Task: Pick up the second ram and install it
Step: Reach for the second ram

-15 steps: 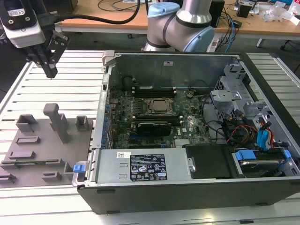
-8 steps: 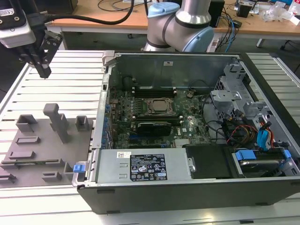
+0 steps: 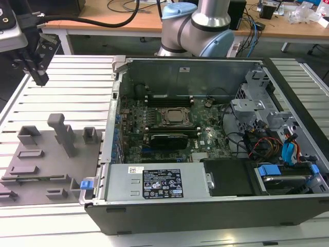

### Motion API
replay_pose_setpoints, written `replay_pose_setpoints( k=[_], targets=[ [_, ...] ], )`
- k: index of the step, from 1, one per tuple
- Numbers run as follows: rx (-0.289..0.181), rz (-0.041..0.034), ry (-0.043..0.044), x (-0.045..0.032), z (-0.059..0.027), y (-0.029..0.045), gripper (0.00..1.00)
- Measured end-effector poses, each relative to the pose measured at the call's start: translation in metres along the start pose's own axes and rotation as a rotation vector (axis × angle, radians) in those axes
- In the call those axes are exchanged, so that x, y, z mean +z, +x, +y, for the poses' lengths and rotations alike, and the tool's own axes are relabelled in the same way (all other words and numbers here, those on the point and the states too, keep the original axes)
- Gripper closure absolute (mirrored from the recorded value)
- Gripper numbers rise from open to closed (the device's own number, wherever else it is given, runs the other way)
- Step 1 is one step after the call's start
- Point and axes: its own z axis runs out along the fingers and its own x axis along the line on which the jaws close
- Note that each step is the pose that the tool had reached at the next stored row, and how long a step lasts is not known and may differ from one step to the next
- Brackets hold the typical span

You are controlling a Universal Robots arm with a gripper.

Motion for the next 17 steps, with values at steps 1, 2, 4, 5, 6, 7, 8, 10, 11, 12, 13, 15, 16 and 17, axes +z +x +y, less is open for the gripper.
replay_pose_setpoints(
  k=[1,2,4,5,6,7,8,10,11,12,13,15,16,17],
  targets=[
    [0.000,0.0000,0.0001,-0.0001,-0.0002,0.0033,0.89],
    [0.000,0.0000,0.0000,-0.0001,-0.0004,0.0048,0.89],
    [0.000,0.0000,0.0000,-0.0001,-0.0006,0.0076,0.89],
    [0.000,0.0000,0.0001,-0.0001,-0.0007,0.0088,0.89],
    [0.000,0.0001,0.0001,-0.0001,-0.0008,0.0102,0.89],
    [0.000,0.0000,0.0000,-0.0001,-0.0009,0.0114,0.89],
    [0.000,0.0000,0.0000,-0.0001,-0.0011,0.0139,0.89],
    [0.000,0.0000,0.0000,-0.0002,-0.0014,0.0186,0.89],
    [0.000,0.0000,0.0000,-0.0002,-0.0015,0.0202,0.89],
    [0.000,0.0001,0.0000,-0.0003,-0.0018,0.0236,0.89],
    [0.000,-0.0001,0.0000,-0.0003,-0.0020,0.0269,0.89],
    [0.000,0.0000,0.0000,-0.0004,-0.0026,0.0339,0.89],
    [0.000,0.0000,0.0000,-0.0004,-0.0029,0.0380,0.89],
    [0.000,0.0000,0.0000,-0.0004,-0.0031,0.0408,0.89]
  ],
)
